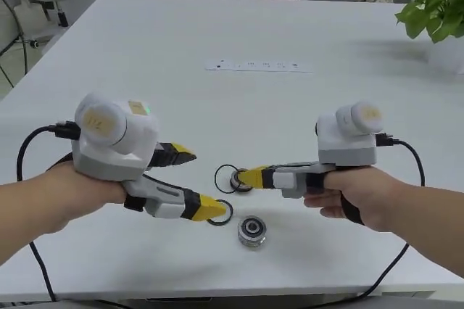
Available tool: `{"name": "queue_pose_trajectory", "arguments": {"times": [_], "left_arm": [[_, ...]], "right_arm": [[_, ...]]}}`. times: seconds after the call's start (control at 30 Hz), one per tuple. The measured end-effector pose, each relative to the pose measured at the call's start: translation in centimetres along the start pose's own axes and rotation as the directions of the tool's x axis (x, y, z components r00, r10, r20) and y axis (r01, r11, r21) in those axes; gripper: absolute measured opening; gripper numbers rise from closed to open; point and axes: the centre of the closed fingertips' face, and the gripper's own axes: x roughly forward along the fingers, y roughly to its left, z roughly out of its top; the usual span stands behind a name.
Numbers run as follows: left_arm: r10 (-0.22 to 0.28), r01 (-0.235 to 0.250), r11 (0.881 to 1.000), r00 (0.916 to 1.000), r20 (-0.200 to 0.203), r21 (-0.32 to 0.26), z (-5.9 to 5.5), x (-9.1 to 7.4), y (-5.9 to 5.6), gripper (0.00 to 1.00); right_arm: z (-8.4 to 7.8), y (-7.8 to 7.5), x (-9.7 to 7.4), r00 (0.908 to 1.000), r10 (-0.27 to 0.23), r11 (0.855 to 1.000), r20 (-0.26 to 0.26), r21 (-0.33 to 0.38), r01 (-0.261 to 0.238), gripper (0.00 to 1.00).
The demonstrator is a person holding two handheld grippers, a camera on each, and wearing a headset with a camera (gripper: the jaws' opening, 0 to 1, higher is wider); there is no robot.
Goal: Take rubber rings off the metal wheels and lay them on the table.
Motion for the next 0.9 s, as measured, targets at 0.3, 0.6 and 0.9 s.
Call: {"name": "queue_pose_trajectory", "arguments": {"times": [0.3,0.6,0.9], "left_arm": [[0.009,-0.009,1.000,0.9999,-0.015,-0.013,-1.3,-0.8,0.2,0.74],[0.020,-0.020,1.000,0.9998,-0.010,-0.022,-1.5,-1.1,0.4,0.76],[0.027,-0.027,0.999,0.9996,-0.012,-0.035,-2.0,-1.4,0.6,0.76]], "right_arm": [[-1.1,0.3,0.6,0.9987,0.021,1.000,-0.046,0.015,-0.020,0.00],[-2.7,0.6,1.7,0.9928,0.040,0.999,-0.113,0.033,-0.036,0.00],[-3.8,0.4,2.2,0.9874,0.036,0.999,-0.154,0.044,-0.030,0.00]]}}
